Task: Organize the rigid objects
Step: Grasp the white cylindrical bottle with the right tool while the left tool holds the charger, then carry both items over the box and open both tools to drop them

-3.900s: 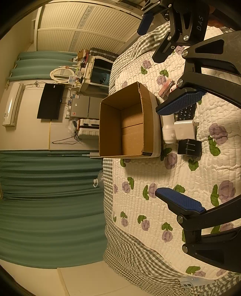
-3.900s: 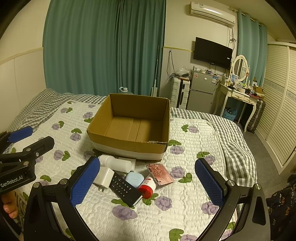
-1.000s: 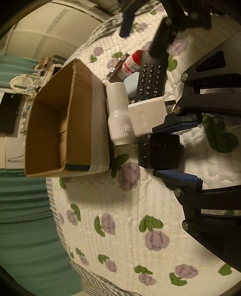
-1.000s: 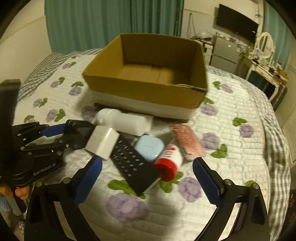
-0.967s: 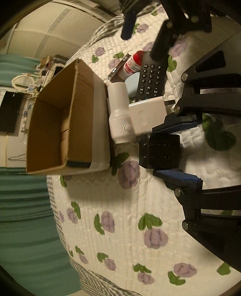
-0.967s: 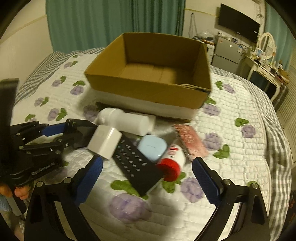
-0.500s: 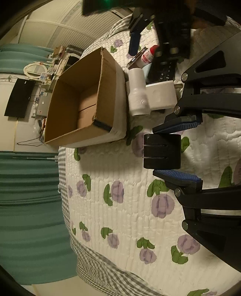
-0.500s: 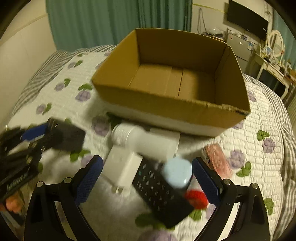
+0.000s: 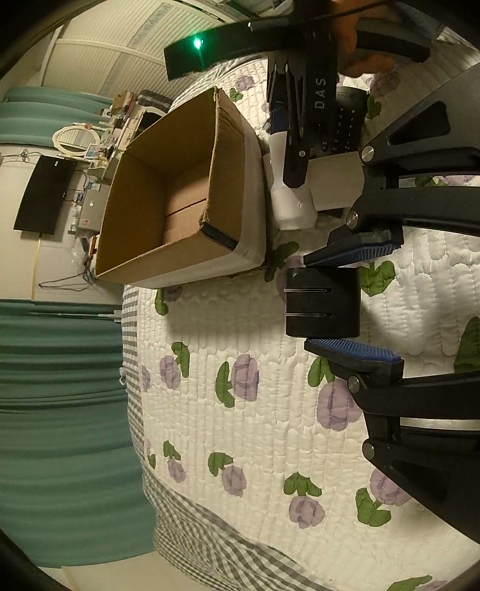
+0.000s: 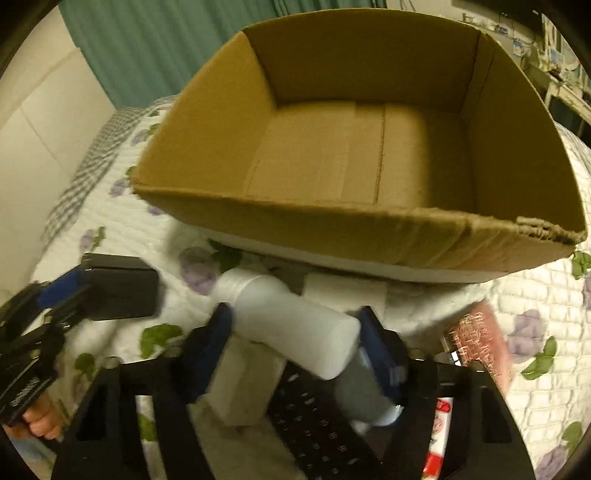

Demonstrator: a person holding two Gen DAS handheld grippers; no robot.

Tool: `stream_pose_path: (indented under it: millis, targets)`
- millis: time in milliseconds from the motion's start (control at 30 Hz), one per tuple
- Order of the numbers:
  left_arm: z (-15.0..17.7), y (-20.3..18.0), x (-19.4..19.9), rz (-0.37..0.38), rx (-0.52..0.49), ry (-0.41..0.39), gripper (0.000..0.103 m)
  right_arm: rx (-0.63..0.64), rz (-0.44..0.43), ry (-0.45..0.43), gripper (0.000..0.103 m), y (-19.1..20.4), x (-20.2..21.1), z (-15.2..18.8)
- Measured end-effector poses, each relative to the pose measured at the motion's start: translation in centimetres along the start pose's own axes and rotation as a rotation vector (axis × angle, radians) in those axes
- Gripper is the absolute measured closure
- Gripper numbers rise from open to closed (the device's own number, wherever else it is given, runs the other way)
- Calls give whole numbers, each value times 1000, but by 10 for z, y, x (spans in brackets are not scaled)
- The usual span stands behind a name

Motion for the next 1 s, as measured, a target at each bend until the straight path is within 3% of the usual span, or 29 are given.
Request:
stream_pose_path:
  millis: [133, 233, 533, 767, 1000]
  targets:
    - [-1, 1, 1, -2, 3, -2, 65, 23, -26, -29, 63, 19, 11, -3]
    - [-2, 2, 5, -4, 4, -9, 65, 58, -55, -33, 71, 41, 15, -3]
    - [-10, 4, 24, -18, 4, -42, 65, 157, -4, -91, 71, 81, 24, -2]
    - [-31, 3, 58, -21, 10, -96, 65, 233, 48, -190, 71, 88, 83, -19]
    - [-78, -21, 101, -16, -45, -196, 65, 268, 84, -320, 71, 89, 150, -53]
Point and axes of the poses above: each gripper's, at about its wrist camera, not at the fingertips, and x roughly against the way its jaws point, y to its left, z to its underside, the point moved 8 cm from there along -x, roughly the way its jaws point, and after that the axes turned 2 degrees about x, right-handed, at the moved point
